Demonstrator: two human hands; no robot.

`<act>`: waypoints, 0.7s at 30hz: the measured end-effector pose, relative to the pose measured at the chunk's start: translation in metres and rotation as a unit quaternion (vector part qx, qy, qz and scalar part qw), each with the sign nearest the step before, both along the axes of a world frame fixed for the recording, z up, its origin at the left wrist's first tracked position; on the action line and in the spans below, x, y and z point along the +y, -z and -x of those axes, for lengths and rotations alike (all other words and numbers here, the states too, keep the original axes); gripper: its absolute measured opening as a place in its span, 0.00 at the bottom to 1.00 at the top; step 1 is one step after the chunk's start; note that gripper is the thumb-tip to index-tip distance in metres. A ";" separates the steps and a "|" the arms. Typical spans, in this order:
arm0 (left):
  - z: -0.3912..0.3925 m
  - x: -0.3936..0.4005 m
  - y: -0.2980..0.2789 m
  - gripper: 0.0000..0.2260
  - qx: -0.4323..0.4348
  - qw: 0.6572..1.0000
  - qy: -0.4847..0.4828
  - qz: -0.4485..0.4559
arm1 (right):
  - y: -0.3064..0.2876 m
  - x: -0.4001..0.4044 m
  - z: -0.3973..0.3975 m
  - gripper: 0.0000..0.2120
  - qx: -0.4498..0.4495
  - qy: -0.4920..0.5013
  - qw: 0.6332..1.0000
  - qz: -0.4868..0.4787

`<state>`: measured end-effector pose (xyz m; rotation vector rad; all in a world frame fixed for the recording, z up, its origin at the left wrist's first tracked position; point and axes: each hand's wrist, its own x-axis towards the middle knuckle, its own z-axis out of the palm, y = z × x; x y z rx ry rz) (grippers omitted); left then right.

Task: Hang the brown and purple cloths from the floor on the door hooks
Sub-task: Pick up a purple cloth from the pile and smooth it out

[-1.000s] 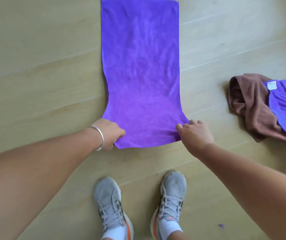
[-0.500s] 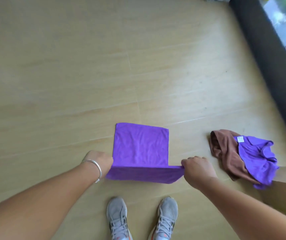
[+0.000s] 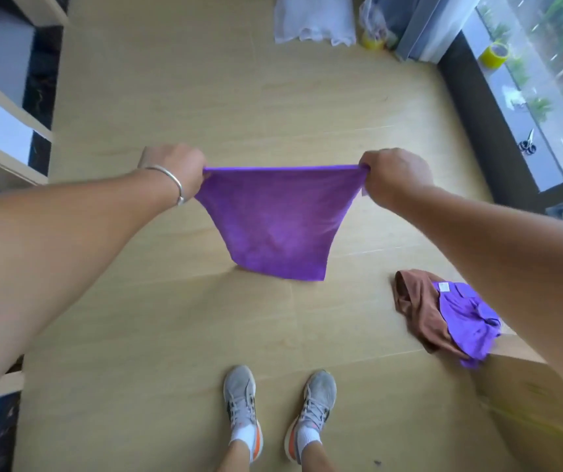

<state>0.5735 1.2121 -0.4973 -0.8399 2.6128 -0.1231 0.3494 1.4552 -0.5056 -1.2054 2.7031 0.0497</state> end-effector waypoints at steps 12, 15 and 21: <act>-0.097 0.018 -0.001 0.11 0.122 0.991 0.012 -0.055 | 0.013 0.047 -0.050 0.12 -0.034 -0.115 0.990 0.072; -0.121 0.035 0.042 0.09 0.117 0.989 0.015 -0.090 | 0.053 0.068 -0.075 0.09 -0.048 -0.160 0.986 0.015; -0.172 0.068 0.138 0.07 0.009 0.989 -0.031 -0.146 | 0.135 0.101 -0.132 0.07 -0.108 -0.184 0.973 -0.093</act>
